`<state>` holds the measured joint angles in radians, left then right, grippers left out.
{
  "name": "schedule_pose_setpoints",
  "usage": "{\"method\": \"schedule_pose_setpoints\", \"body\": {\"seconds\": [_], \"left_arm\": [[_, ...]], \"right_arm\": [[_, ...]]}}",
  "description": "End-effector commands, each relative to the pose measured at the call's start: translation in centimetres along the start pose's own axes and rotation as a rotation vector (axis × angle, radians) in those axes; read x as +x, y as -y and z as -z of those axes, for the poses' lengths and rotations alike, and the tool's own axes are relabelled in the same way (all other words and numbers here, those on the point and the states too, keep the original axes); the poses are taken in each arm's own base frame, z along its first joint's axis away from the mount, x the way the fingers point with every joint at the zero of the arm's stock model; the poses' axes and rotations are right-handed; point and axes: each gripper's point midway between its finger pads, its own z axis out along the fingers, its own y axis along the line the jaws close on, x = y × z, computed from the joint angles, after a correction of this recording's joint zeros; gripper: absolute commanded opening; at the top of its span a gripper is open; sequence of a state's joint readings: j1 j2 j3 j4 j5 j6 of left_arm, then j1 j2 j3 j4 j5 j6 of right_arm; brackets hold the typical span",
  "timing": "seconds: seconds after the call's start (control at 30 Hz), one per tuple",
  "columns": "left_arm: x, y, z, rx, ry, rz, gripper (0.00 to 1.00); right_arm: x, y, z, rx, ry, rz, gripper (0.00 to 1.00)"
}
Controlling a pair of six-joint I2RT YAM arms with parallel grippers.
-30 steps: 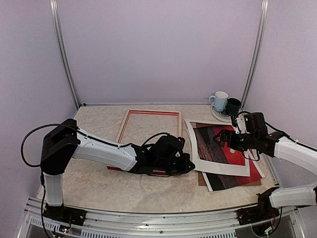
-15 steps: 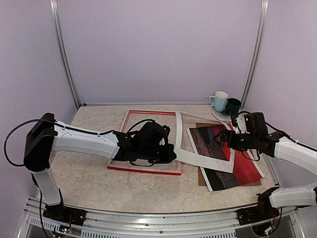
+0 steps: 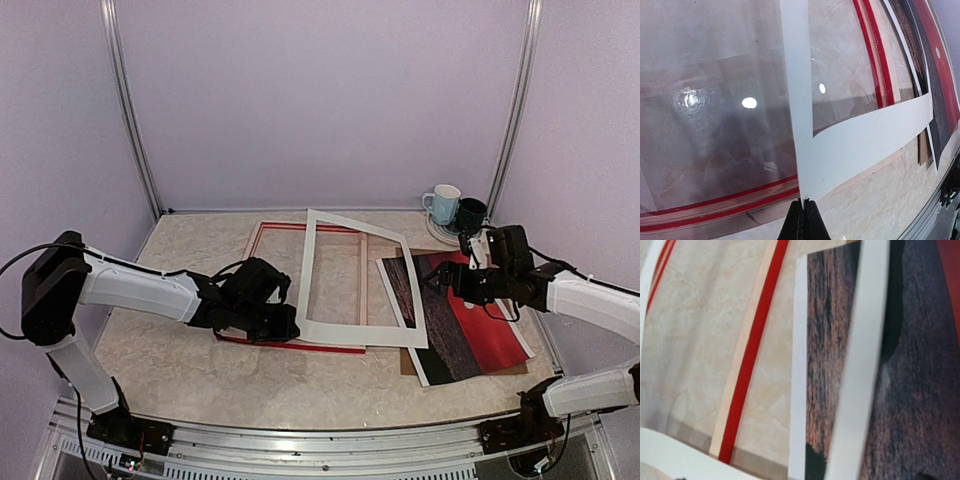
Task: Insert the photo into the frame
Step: Place the mat board on the glass panel.
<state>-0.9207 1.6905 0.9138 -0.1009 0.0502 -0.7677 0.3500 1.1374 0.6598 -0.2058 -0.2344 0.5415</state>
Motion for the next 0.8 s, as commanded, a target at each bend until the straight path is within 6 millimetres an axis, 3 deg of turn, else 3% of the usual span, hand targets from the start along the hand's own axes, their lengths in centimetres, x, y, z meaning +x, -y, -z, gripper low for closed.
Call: {"method": "schedule_pose_setpoints", "body": {"seconds": [0.0, 0.43, 0.77], "left_arm": [[0.0, -1.4, 1.3, 0.019, -0.032, -0.024, 0.0], [-0.8, -7.3, 3.3, -0.005, -0.063, 0.033, 0.0], [-1.6, -10.4, 5.0, -0.035, -0.088, 0.028, 0.0]], "right_arm": [[-0.8, -0.3, -1.1, -0.024, -0.013, 0.016, 0.98], [0.6, 0.2, -5.1, -0.049, -0.107, 0.01, 0.98], [1.3, -0.5, -6.7, -0.064, -0.14, 0.021, 0.98]]}}
